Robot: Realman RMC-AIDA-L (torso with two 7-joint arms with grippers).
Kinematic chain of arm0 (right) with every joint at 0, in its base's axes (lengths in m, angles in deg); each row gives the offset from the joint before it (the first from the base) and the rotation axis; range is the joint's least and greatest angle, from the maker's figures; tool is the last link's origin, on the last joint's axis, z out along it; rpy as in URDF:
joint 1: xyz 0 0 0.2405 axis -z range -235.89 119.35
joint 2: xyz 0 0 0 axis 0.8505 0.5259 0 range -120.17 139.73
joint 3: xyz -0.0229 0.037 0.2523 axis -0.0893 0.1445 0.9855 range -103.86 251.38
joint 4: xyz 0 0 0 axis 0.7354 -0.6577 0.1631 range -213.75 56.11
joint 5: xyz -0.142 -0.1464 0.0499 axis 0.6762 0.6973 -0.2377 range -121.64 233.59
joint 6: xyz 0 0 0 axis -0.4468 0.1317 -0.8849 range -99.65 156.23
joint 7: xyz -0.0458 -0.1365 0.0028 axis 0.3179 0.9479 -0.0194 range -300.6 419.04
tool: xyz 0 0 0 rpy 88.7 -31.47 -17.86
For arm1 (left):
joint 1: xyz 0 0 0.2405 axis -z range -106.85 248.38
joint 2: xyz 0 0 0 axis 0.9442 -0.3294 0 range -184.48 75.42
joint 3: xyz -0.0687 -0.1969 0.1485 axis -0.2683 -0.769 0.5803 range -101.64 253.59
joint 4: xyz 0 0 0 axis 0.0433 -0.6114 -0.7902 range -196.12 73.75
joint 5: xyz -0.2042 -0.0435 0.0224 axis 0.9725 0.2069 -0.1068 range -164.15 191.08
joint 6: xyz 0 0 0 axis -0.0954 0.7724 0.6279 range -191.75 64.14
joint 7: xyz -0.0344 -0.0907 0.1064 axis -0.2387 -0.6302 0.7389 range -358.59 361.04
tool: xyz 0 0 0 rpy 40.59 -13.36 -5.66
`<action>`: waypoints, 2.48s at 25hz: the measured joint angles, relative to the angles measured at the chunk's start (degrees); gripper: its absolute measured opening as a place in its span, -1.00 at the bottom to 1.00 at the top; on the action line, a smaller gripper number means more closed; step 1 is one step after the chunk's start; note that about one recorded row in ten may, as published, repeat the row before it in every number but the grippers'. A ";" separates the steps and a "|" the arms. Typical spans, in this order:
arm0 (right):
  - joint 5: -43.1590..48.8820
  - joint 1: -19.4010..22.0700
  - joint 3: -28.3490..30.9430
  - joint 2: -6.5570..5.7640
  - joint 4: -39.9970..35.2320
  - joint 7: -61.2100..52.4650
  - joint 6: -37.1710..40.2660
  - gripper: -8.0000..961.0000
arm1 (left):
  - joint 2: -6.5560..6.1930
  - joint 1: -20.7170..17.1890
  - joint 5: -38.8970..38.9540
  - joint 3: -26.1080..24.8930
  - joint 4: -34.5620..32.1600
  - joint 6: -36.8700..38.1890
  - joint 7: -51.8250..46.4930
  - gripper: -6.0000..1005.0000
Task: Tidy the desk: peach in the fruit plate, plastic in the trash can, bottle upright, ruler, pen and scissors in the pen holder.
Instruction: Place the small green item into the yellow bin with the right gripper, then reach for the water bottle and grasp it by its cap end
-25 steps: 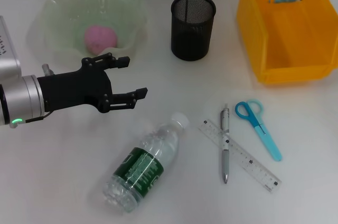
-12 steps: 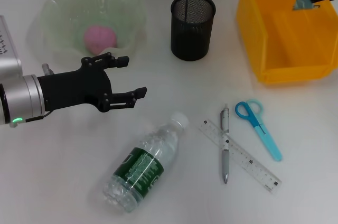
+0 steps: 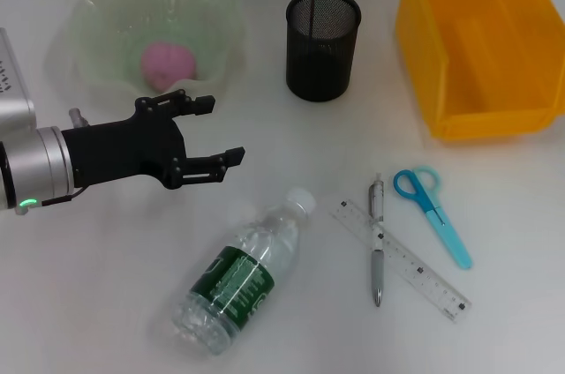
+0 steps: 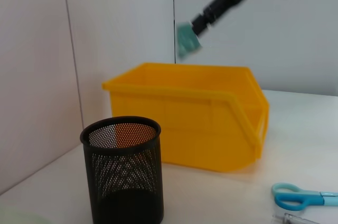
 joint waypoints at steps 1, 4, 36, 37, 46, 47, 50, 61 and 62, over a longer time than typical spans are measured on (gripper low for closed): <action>2.54 0.40 -2.04 -0.04 -0.60 -0.86 0.11 0.64 | 0.00 0.00 0.00 0.00 0.00 -0.02 -0.02 0.68; 3.88 0.52 -3.66 -0.86 0.04 -0.55 1.27 0.64 | -0.01 0.19 -0.08 -0.04 0.00 -0.08 -0.03 0.68; 12.79 -8.01 -1.02 -0.44 4.14 0.56 7.04 0.63 | -0.01 0.92 -0.18 0.09 0.70 -0.54 -0.08 0.66; 12.79 -8.01 -1.02 -0.44 4.14 0.56 7.04 0.63 | 0.00 0.90 -0.18 0.10 0.71 -0.48 -0.06 0.66; 13.39 -10.74 -0.50 -0.99 7.13 0.07 9.66 0.63 | -0.01 0.77 -0.24 0.10 0.66 -0.28 -0.10 0.66; 13.39 -10.74 -0.50 -0.99 7.13 0.07 9.66 0.63 | -0.01 0.77 -0.24 0.10 0.66 -0.28 -0.10 0.66; 13.52 -8.88 -1.16 -0.33 2.99 0.17 8.97 0.63 | 0.00 0.61 -0.26 0.07 0.37 -0.07 -0.15 0.66; -26.73 10.43 2.37 -0.22 -10.89 15.11 7.59 0.63 | -0.01 -1.57 1.92 -0.70 -0.51 1.86 0.45 0.65; -33.47 13.28 2.99 -0.24 -9.84 20.27 7.93 0.63 | -0.01 -1.94 2.40 -0.70 -0.91 2.49 0.47 0.65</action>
